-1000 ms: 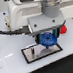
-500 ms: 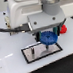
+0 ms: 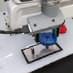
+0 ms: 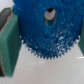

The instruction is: Insert the blue gear onto the right peg, followed by the red gear

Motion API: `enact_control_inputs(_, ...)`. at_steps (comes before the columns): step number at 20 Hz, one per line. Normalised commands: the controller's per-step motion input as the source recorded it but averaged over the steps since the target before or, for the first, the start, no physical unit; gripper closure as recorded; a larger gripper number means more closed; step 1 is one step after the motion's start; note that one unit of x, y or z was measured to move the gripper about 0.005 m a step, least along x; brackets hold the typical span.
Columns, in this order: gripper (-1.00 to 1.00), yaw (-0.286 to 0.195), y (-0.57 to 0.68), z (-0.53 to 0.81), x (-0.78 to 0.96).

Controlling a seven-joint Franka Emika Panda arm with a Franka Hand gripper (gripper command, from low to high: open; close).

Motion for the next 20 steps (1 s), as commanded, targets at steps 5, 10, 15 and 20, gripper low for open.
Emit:
enact_control_inputs(5,1.00,0.000,-0.02,-0.03,0.22)
enact_control_inputs(10,1.00,0.000,0.00,0.04,0.06)
enact_control_inputs(15,1.00,0.000,-0.01,0.36,0.33)
enact_control_inputs(20,1.00,0.000,-0.02,0.18,0.18)
